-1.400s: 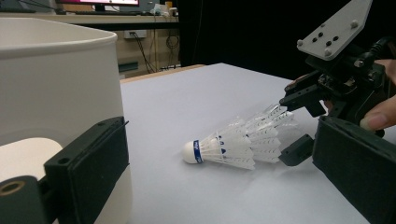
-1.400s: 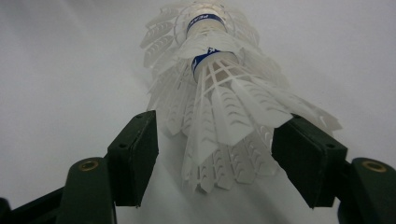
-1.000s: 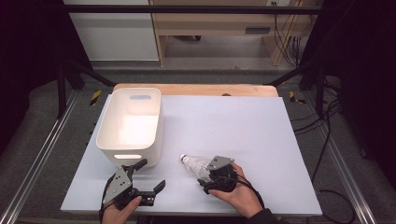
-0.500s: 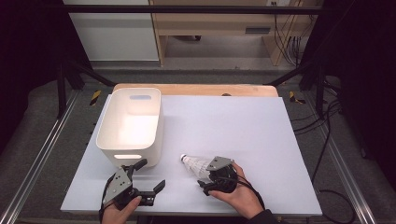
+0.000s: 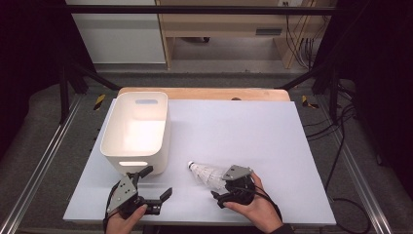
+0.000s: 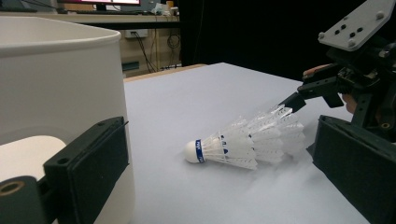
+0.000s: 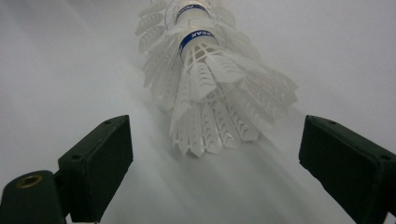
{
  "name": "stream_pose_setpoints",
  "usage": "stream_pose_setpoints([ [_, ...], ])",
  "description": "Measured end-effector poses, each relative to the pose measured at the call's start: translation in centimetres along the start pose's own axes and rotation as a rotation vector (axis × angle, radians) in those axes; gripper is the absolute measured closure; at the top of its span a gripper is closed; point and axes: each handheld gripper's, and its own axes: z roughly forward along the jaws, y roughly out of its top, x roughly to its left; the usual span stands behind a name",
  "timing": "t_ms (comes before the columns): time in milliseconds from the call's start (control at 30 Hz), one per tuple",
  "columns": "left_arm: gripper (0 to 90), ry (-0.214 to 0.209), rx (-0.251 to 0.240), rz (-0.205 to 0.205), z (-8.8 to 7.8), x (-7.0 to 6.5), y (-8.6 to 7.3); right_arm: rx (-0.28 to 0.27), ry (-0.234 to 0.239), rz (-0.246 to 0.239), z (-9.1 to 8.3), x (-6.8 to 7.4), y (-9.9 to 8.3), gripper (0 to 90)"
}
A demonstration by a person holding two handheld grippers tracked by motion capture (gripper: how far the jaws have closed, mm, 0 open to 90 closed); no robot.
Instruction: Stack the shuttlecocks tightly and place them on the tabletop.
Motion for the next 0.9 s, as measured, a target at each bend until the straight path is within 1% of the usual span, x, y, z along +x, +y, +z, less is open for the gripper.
stream_pose_setpoints([
  [67, 3.2, 0.002, -0.001, 0.000, 0.0, 0.1, 0.0, -0.007, -0.006, 0.001, -0.5, -0.2, -0.2, 9.2],
  [133, 2.9, 0.007, -0.004, 0.000, -0.2, 0.2, 0.1, -0.017, -0.006, 0.013, -0.9, -0.4, -0.5, 8.3],
  [267, 2.8, 0.017, -0.009, -0.012, -0.3, 0.5, 0.0, -0.040, -0.012, 0.024, -1.8, -1.1, -1.0, 7.6],
  [500, 2.8, 0.012, -0.006, -0.008, -0.3, 0.2, 0.0, -0.097, -0.031, 0.038, -3.4, -2.4, -1.9, 6.5],
  [733, 2.8, 0.022, -0.006, -0.015, -0.5, 0.5, -0.1, -0.170, -0.074, 0.059, -4.9, -4.1, -3.2, 5.5],
  [867, 2.8, 0.024, -0.008, -0.019, -0.5, 0.5, -0.1, -0.198, -0.100, 0.088, -5.2, -4.9, -4.0, 5.4],
  [900, 2.7, 0.024, -0.009, -0.020, -0.5, 0.5, -0.1, -0.212, -0.114, 0.098, -5.3, -5.3, -4.2, 5.6],
])
